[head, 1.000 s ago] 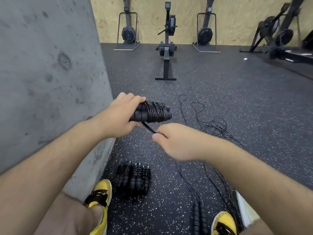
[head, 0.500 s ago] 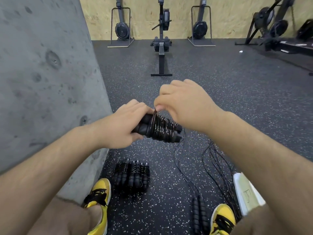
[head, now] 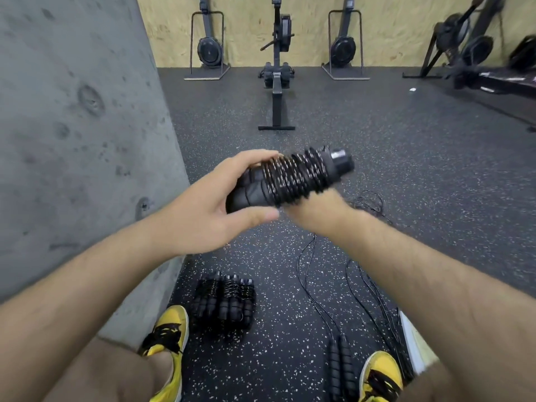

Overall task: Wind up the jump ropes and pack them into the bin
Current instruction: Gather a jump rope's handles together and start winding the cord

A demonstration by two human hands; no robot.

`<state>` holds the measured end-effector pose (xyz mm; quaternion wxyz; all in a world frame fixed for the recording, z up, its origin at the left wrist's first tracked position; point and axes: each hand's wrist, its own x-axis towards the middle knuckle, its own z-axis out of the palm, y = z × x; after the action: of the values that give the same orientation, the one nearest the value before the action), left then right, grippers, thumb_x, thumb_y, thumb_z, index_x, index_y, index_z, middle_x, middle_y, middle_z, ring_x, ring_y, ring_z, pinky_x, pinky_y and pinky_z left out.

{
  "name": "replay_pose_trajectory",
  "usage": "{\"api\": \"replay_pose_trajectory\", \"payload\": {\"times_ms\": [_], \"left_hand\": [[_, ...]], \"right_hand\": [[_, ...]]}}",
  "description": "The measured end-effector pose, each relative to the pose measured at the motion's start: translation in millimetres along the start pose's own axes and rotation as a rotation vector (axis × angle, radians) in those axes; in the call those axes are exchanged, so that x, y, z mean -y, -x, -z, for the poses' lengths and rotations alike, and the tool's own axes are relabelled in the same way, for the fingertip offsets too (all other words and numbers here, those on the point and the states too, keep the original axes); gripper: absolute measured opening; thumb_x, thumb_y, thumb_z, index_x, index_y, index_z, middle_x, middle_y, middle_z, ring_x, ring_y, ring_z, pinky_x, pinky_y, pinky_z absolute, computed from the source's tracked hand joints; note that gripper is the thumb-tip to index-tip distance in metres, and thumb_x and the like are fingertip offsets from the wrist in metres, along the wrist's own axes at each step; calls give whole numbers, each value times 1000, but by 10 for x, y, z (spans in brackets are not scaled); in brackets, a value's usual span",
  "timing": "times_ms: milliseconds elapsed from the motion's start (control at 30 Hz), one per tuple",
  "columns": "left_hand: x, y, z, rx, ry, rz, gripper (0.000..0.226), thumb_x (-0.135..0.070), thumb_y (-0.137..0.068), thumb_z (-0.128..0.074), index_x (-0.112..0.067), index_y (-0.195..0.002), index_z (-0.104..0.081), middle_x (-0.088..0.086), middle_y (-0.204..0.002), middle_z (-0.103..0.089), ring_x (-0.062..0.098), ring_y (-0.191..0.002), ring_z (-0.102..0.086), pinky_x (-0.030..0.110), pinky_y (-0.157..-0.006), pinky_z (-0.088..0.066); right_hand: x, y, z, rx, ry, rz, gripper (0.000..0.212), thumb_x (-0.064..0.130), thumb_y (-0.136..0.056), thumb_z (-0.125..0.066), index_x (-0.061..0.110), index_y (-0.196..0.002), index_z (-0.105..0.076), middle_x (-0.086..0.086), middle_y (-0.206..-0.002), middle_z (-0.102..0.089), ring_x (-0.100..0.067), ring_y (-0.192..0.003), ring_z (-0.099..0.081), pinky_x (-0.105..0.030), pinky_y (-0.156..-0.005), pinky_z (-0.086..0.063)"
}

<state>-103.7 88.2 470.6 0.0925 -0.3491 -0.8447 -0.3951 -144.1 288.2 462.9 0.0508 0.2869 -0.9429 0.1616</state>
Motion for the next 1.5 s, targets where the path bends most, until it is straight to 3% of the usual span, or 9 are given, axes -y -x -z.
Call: {"api": "replay_pose_trajectory", "payload": {"times_ms": [100, 167, 367, 500, 633, 733, 933, 1200, 1500], "left_hand": [[-8, -80, -9, -158, -46, 59, 43, -41, -93, -62, -34, -131, -43, -5, -118, -64, 7, -105, -63, 20, -94, -47], [75, -121, 1, -182, -133, 127, 37, -45, -94, -57, -34, -128, -45, -7, -113, -60, 6, -101, -60, 23, -91, -48], [190, -135, -9, -276, -220, 234, 61, -41, -100, -53, -21, -152, -29, -3, -141, -41, 4, -123, -48, 22, -105, -37], [112, -146, -17, -375, -23, 147, 60, -23, -107, -44, -51, -152, -16, -13, -159, -34, 9, -140, -43, 33, -117, -36], [-45, -144, -21, -458, 301, 157, 43, -12, -110, -37, -46, -136, -45, -12, -138, -51, -6, -102, -62, 16, -77, -55], [-29, -138, 19, -464, 640, 286, 39, -18, -110, -37, -47, -129, -55, 8, -130, -61, 23, -91, -69, 39, -63, -59], [-37, -125, 82, -401, 908, 304, 48, -6, -104, -28, -36, -129, -56, 16, -131, -62, 36, -94, -67, 48, -65, -57], [-8, -94, 106, -255, 1040, 255, 62, 4, -77, -45, -32, -127, -51, 7, -124, -64, 29, -91, -70, 49, -67, -59], [-1, -120, 40, -204, 1056, 245, 64, 9, -82, -57, -35, -128, -50, 9, -129, -62, 28, -100, -69, 53, -73, -60]], "right_hand": [[302, -81, -161, -154, -447, -12, 25, 5, -100, -38, 10, -95, -62, -12, -82, -69, -19, -73, -66, -26, -64, -42], [365, -152, -226, -172, -617, -95, 26, 11, -99, -37, 18, -82, -55, -3, -66, -64, -11, -53, -57, -26, -52, -40], [483, -171, -274, -348, -707, -252, 22, 18, -98, -45, 17, -81, -59, 2, -70, -62, -13, -59, -50, -26, -57, -36], [584, -115, -174, -519, -797, -261, 10, 22, -96, -57, 22, -98, -67, 14, -80, -66, 3, -68, -58, -11, -60, -40], [550, -33, -82, -582, -641, -91, 10, 21, -91, -61, 25, -99, -66, 10, -86, -62, -5, -75, -57, -17, -67, -47], [463, 22, -30, -557, -512, 102, 22, 16, -94, -62, 20, -115, -68, 4, -88, -56, -12, -79, -55, -16, -68, -46], [323, 31, 35, -615, -465, 339, 39, 8, -88, -74, 7, -127, -66, -3, -114, -54, -11, -90, -56, -18, -75, -48], [243, 56, 235, -658, -429, 459, 34, 3, -84, -77, 9, -118, -72, -4, -93, -67, -11, -85, -60, -24, -74, -50], [115, 135, 331, -615, -306, 398, 17, 11, -88, -74, 9, -105, -78, -1, -83, -67, -15, -75, -60, -32, -70, -50]]}}
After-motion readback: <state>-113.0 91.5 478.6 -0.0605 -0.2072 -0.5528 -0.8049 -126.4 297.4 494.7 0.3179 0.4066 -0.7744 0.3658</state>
